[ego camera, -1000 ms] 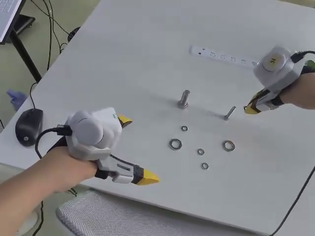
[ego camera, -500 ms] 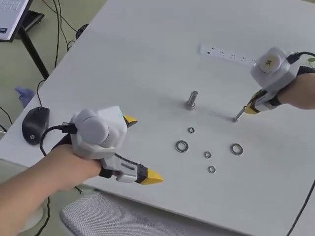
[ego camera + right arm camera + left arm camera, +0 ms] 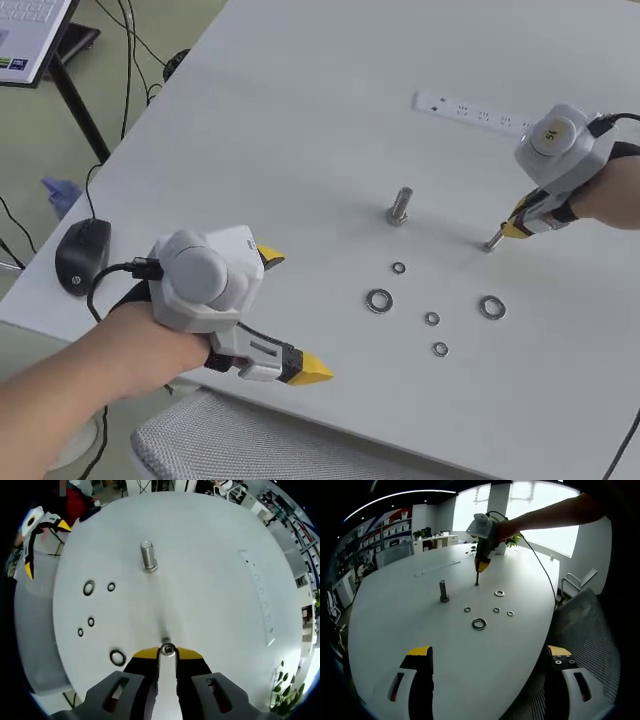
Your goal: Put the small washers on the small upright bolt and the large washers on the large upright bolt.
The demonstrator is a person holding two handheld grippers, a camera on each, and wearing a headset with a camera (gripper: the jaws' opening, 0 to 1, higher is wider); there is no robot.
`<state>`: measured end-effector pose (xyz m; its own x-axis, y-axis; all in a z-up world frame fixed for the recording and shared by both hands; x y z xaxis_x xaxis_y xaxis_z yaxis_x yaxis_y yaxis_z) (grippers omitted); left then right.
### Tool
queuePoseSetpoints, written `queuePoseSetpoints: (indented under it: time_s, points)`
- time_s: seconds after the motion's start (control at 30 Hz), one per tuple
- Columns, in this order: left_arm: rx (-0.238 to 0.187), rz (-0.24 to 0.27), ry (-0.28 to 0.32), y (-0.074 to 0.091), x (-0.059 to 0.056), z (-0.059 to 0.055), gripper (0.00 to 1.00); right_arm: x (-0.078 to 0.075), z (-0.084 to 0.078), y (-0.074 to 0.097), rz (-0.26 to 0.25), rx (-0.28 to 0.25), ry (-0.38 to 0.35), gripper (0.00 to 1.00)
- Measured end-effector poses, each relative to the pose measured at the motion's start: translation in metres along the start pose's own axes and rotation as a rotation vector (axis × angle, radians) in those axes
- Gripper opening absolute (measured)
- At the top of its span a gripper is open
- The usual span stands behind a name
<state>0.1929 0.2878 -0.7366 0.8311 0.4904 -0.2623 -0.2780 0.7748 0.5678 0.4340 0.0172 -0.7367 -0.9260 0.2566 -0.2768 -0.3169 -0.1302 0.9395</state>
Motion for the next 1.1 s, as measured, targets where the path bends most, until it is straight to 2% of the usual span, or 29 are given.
queuePoseSetpoints:
  time_s: [0.4, 0.57, 1.1]
  points:
    - [0.003, -0.006, 0.01, 0.0, -0.001, -0.002, 0.91, 0.0, -0.001, -0.01, 0.007, 0.007, 0.014, 0.12]
    - [0.001, -0.004, 0.014, 0.0, -0.001, -0.002, 0.91, -0.004, -0.004, -0.023, 0.013, 0.011, 0.027, 0.12]
    - [0.007, 0.001, 0.039, 0.0, 0.0, -0.006, 0.9, 0.007, -0.009, -0.044, 0.036, 0.019, 0.047, 0.13]
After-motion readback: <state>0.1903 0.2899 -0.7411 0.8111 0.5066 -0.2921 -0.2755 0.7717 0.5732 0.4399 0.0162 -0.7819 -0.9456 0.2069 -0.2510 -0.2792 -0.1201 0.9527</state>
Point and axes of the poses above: the centre of the closed fingertips' face, and the gripper's own axes: y roughly backward along the fingers, x roughly to its left, z roughly out of its top, the point moved 8 cm from there along y, roughly backward along the fingers, and after that the axes turned 13 degrees about -z, right-handed, at the moved point
